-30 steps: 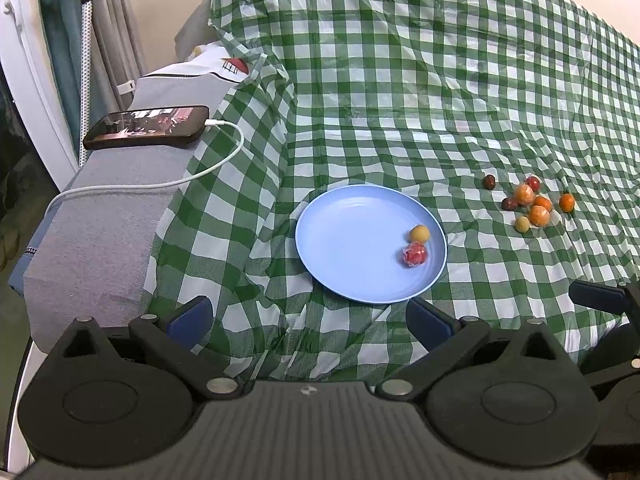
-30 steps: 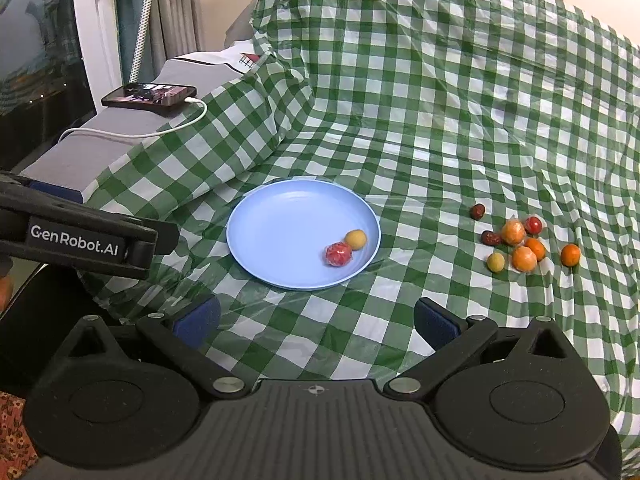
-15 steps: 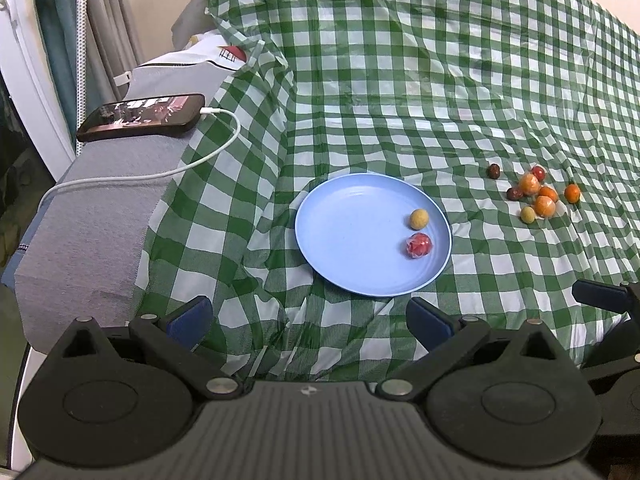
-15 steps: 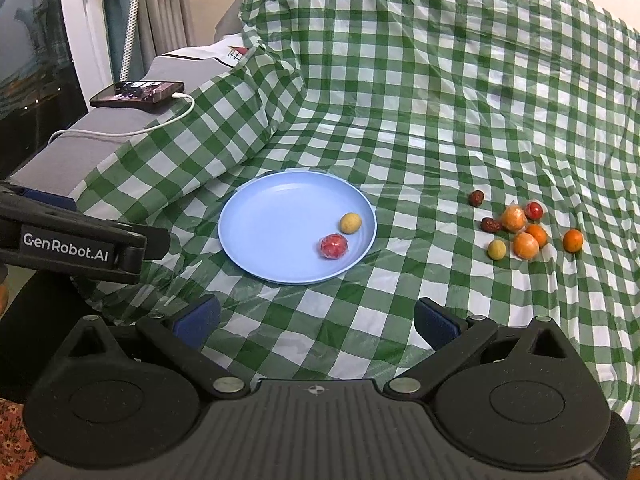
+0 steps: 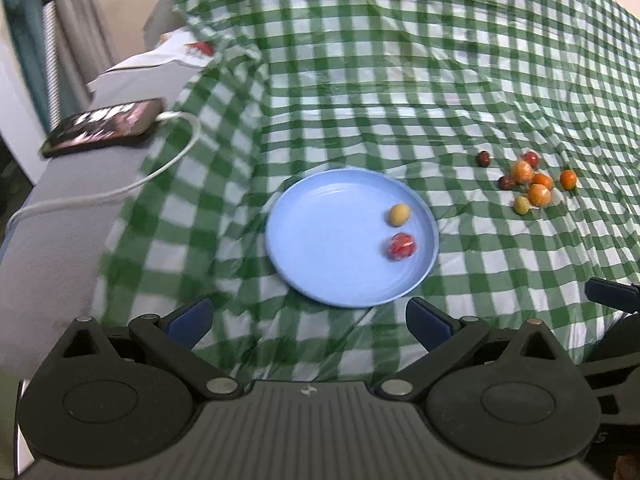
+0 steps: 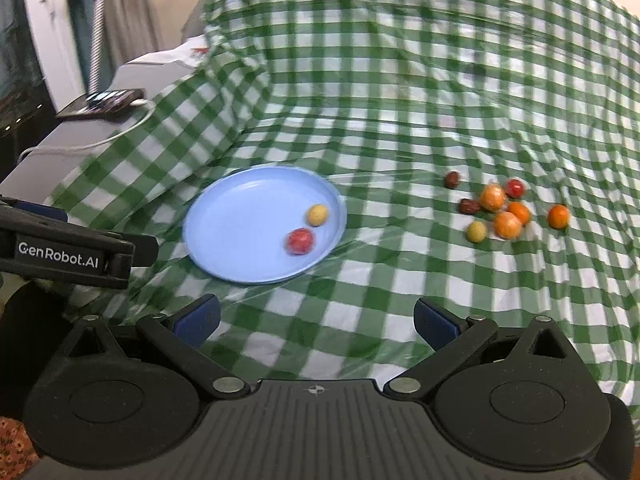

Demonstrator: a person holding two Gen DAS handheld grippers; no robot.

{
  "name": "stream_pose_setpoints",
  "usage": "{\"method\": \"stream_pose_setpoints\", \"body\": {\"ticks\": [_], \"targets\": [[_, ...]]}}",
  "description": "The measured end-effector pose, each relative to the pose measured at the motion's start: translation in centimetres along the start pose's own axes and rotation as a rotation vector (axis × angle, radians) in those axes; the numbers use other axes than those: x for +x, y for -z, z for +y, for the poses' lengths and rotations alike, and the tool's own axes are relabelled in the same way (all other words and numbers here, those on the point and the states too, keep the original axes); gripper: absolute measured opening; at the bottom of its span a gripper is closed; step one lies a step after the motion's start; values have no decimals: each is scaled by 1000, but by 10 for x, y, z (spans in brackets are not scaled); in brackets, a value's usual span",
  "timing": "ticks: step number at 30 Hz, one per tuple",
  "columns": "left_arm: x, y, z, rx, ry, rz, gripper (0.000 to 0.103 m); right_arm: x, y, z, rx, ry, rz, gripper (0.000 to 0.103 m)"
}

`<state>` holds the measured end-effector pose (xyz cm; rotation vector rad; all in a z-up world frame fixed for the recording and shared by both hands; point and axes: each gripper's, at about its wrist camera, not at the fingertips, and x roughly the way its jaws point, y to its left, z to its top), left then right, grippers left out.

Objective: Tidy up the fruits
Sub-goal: 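Grasp a wrapped orange with the left gripper while the right grasps a wrapped tangerine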

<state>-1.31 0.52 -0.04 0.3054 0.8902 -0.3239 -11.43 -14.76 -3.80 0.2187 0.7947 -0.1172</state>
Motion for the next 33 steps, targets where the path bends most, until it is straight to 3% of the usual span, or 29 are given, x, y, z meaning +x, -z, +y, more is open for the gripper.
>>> {"method": "stream_pose_setpoints", "body": {"ticks": [10, 13, 15, 23, 29, 31, 33], "targets": [[50, -56, -69, 90, 135, 19, 103, 12, -2, -92, 133, 182, -41, 98], [68, -75, -91, 122, 145, 23, 103, 27, -5, -117, 149, 216, -61, 88], [78, -88, -104, 135, 145, 23, 103, 44, -9, -134, 159, 226, -63, 75], [123, -126, -142, 167, 135, 45, 103, 135, -32, -186, 243, 224, -48, 54], [156, -151, -176, 217, 162, 48, 103, 196, -41, -204, 278, 266, -21, 51], [167, -160, -190, 237, 186, 53, 103, 199, -38, -204, 261, 279, -63, 39], [178, -169, -207, 270, 230, 63, 103, 194, -34, -206, 237, 319, -84, 39]]}}
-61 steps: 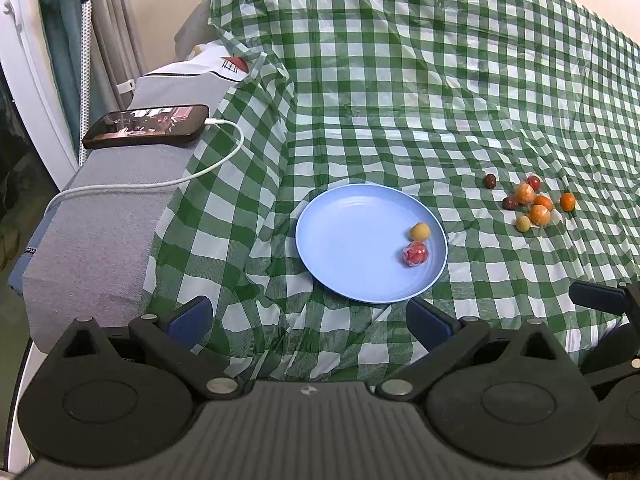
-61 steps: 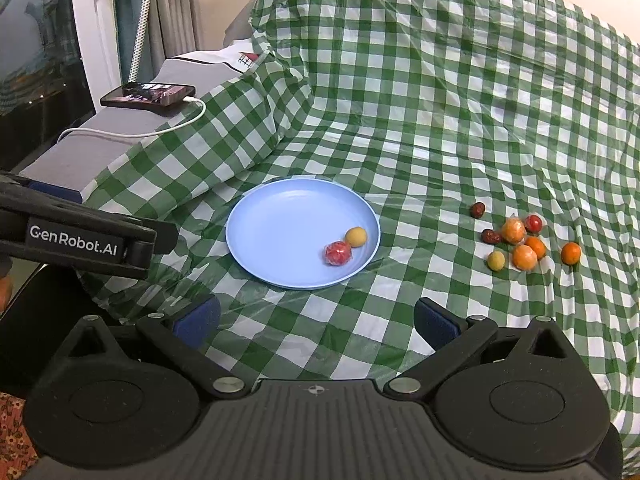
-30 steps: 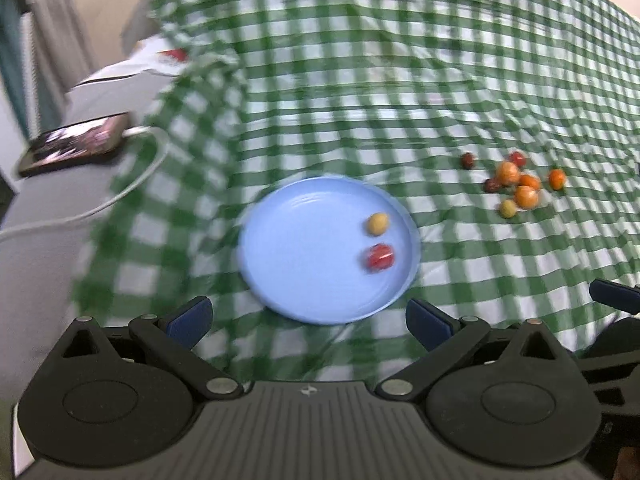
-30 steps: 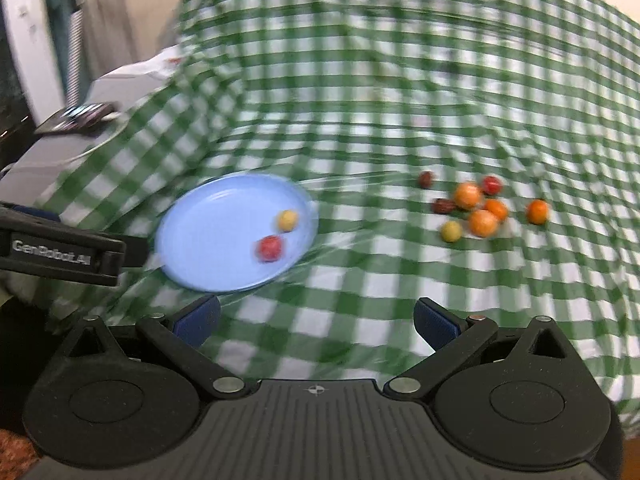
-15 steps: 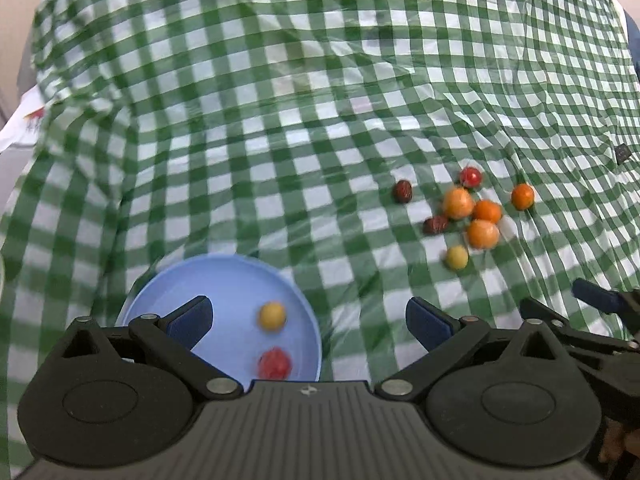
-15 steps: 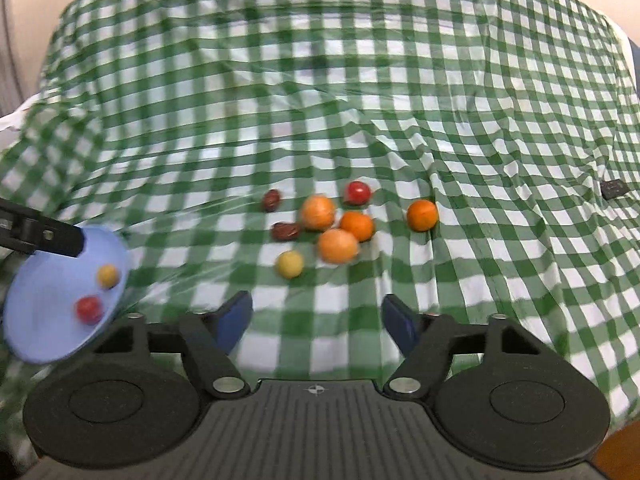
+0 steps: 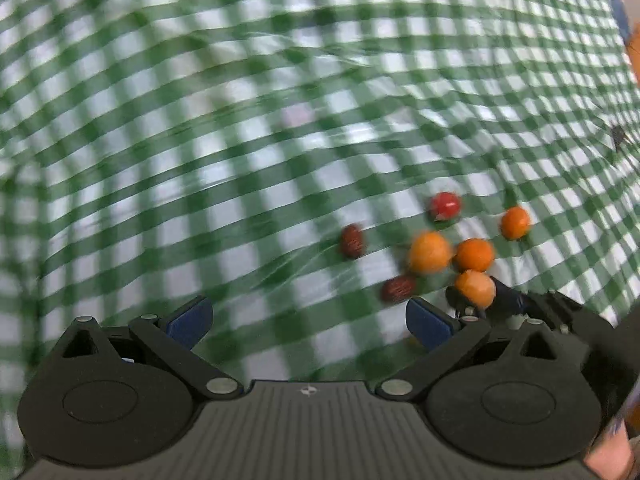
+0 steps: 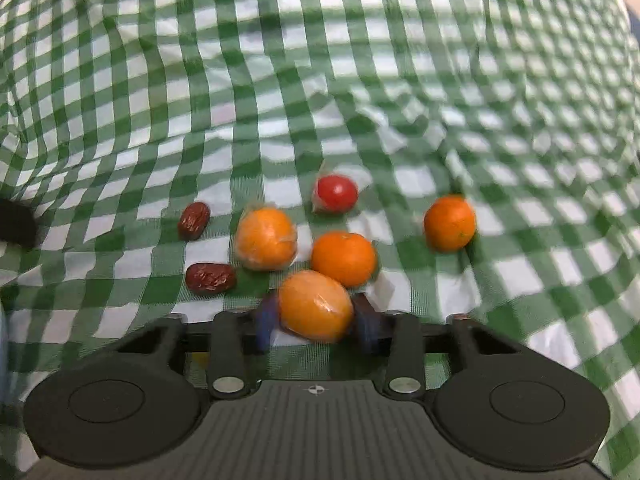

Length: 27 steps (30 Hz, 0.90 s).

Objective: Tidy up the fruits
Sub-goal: 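Grasp a wrapped orange with the left gripper while the right grasps a wrapped tangerine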

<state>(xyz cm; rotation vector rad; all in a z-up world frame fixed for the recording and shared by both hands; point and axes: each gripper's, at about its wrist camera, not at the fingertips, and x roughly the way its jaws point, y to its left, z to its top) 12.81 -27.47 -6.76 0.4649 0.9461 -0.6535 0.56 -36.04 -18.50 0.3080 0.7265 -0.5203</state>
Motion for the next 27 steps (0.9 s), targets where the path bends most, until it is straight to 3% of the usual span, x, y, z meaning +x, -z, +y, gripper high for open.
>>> {"method": "stream_pose_setpoints", "body": {"ticks": [5, 7, 12, 15, 17, 19, 23, 27], "targets": [[33, -30, -33, 85, 96, 0, 103, -12, -2, -36, 78, 116, -70, 39], [45, -36, -49, 133, 117, 3, 102, -6, 0, -47, 134, 110, -48, 39], [81, -38, -78, 230, 120, 52, 91, -1, 1, -62, 198, 85, -32, 39], [102, -35, -85, 249, 120, 119, 72, 2, -1, -70, 229, 83, -24, 39], [113, -34, -87, 245, 130, 157, 51, 1, 0, -69, 239, 83, -24, 40], [109, -34, -86, 231, 154, 135, 40, 1, 0, -69, 239, 85, -24, 40], [87, -30, -78, 217, 104, 68, 39, -2, -2, -73, 244, 141, -76, 39], [39, -21, -47, 146, 63, 16, 39, -9, -2, -81, 271, 227, -121, 39]]}}
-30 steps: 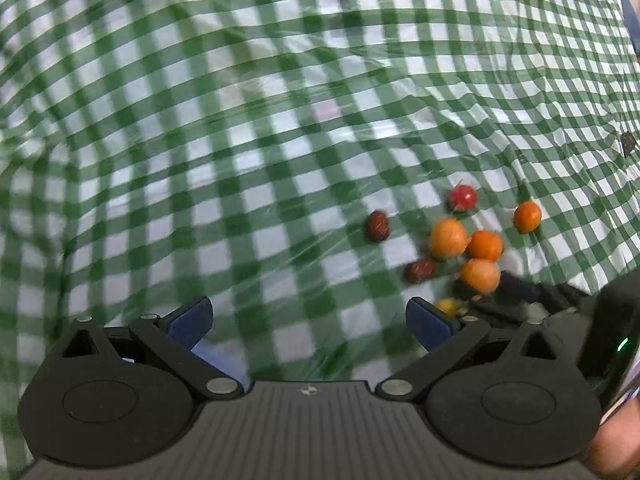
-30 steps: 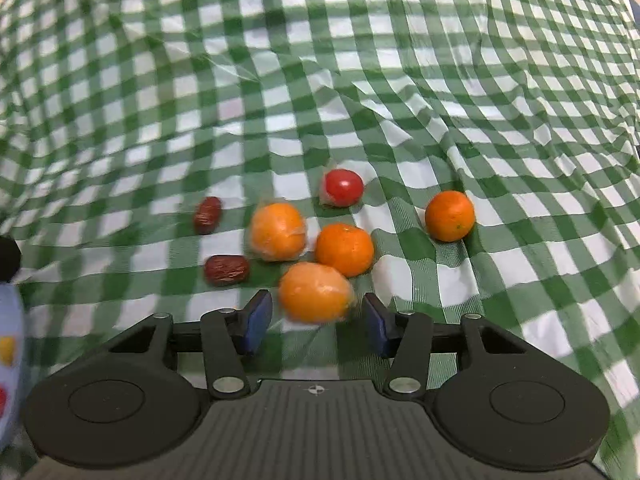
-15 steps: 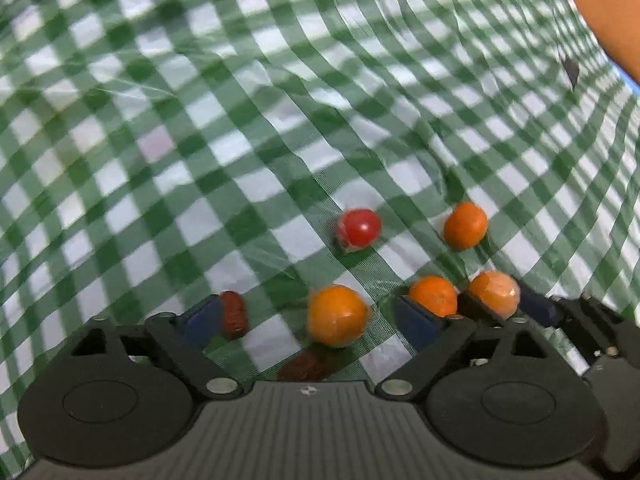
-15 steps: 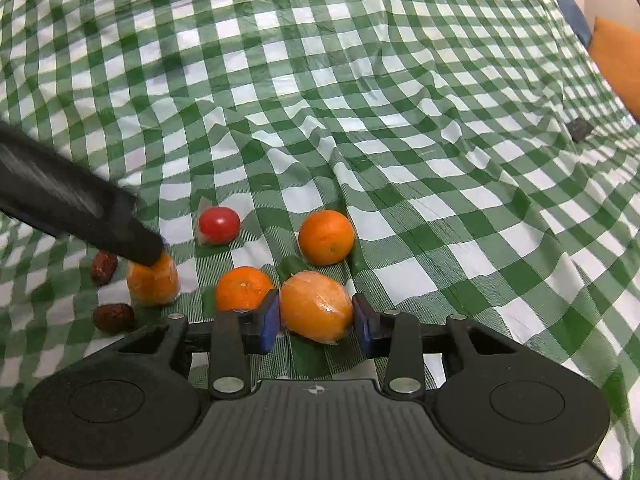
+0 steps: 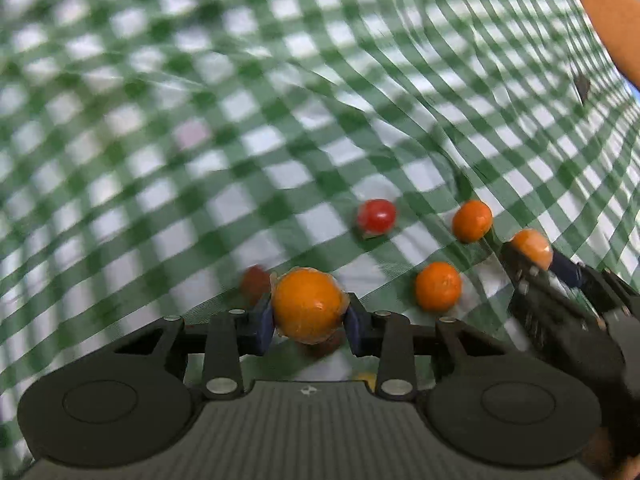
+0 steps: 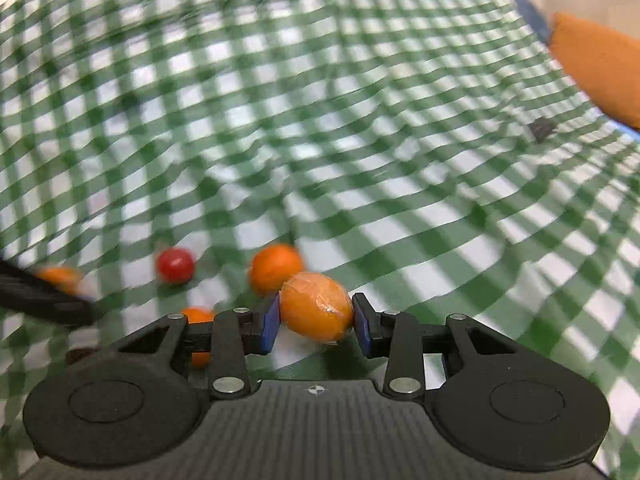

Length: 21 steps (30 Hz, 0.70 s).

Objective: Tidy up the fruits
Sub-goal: 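Grasp a wrapped orange with the left gripper while the right grasps a wrapped tangerine, then carry both oranges over the blue plate and release them onto it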

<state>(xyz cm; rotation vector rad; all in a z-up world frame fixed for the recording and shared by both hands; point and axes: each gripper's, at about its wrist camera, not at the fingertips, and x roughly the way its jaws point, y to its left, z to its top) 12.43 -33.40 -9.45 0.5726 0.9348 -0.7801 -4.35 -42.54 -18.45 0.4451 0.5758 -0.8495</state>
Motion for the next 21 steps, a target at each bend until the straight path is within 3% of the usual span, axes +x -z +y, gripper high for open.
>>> {"method": "stream_pose_setpoints", "body": {"ticks": [6, 12, 16, 21], "targets": [[-91, 46, 47, -127, -53, 18, 40, -16, -4, 4, -45, 19, -16, 39], [-166, 108, 68, -226, -105, -4, 40, -108, -17, -3, -58, -166, 14, 39], [-200, 149, 74, -278, -115, -8, 40, -187, -4, 2, -156, -284, 34, 39], [-233, 192, 76, -335, -151, -5, 40, -254, 19, 26, -235, -422, 91, 40]]}}
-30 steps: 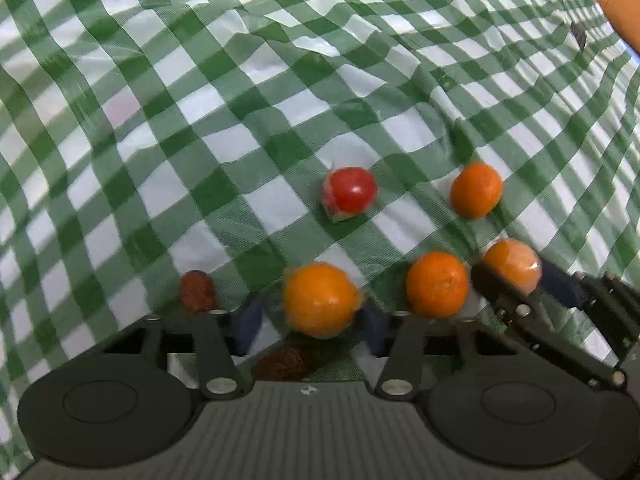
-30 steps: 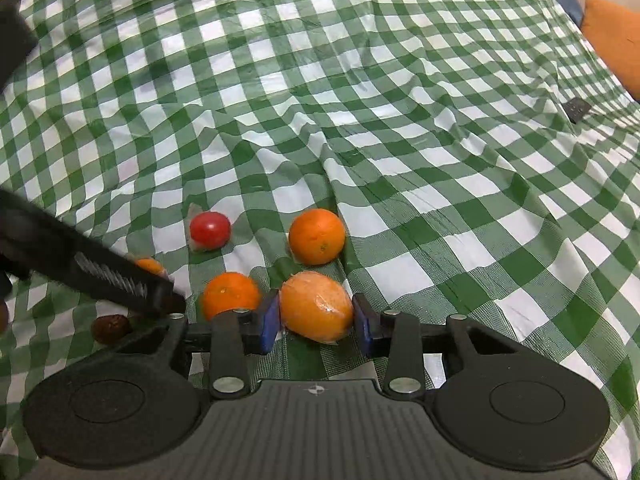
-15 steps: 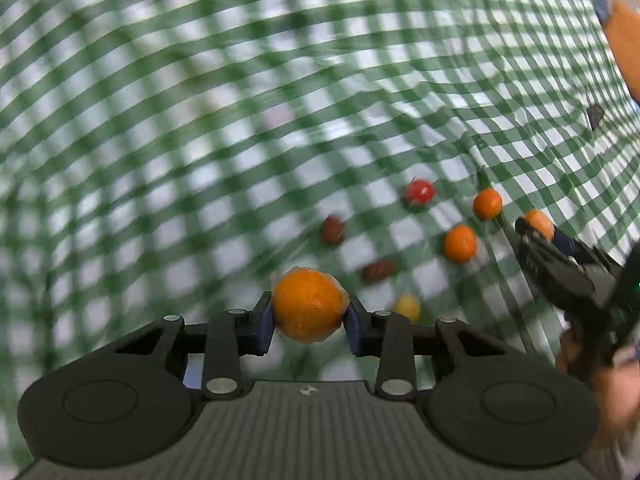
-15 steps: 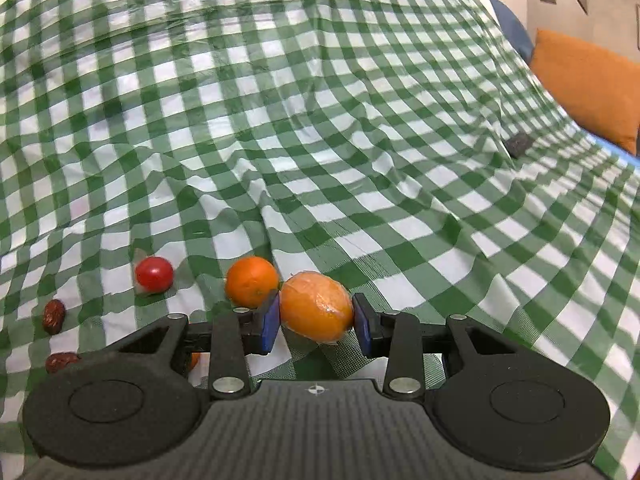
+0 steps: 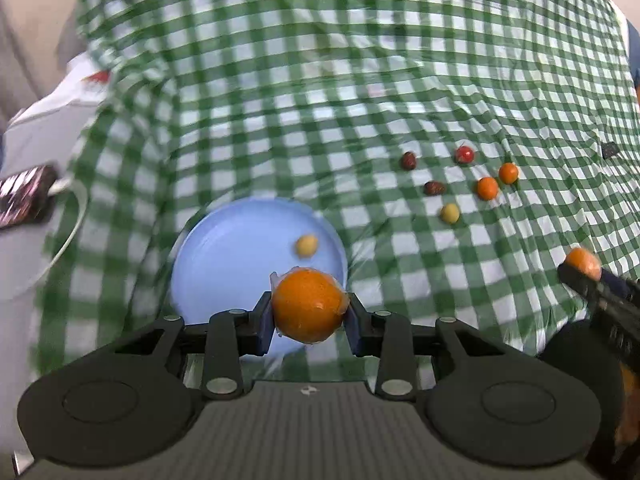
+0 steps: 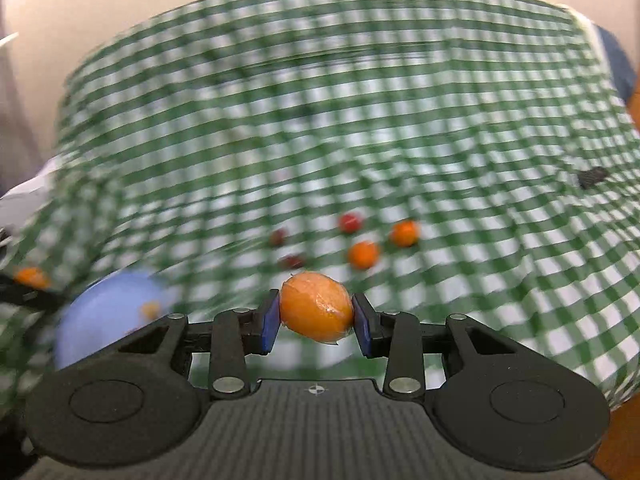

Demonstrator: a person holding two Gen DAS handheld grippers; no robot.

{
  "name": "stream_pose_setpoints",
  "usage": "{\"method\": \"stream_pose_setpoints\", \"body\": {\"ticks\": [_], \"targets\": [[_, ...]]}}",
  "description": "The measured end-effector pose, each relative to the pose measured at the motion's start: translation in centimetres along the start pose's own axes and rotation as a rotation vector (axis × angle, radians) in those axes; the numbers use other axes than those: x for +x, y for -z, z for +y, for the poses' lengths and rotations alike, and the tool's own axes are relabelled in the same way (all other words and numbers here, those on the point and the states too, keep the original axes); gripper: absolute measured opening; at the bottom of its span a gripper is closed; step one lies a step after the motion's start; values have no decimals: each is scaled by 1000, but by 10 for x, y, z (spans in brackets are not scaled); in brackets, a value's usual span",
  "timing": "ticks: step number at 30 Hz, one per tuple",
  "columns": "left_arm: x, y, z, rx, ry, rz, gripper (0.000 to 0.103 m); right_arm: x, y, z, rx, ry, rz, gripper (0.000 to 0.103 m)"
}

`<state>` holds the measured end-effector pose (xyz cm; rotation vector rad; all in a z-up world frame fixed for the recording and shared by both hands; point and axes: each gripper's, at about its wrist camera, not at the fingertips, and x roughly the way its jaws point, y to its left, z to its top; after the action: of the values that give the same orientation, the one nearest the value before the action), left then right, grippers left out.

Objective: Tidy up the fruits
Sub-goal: 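Carry both oranges over the blue plate and release them onto it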

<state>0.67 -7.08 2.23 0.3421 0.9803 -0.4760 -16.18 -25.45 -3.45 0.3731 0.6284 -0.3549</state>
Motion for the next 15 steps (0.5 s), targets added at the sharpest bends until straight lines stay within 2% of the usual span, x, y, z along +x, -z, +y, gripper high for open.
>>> {"method": "stream_pose_setpoints", "body": {"ticks": [8, 15], "targets": [[-33, 52, 23, -69, -73, 14, 39, -37, 9, 75, -171, -164, 0, 40], [-46, 79, 33, -86, -100, -5, 39, -55, 20, 102, -245, -201, 18, 40]]}}
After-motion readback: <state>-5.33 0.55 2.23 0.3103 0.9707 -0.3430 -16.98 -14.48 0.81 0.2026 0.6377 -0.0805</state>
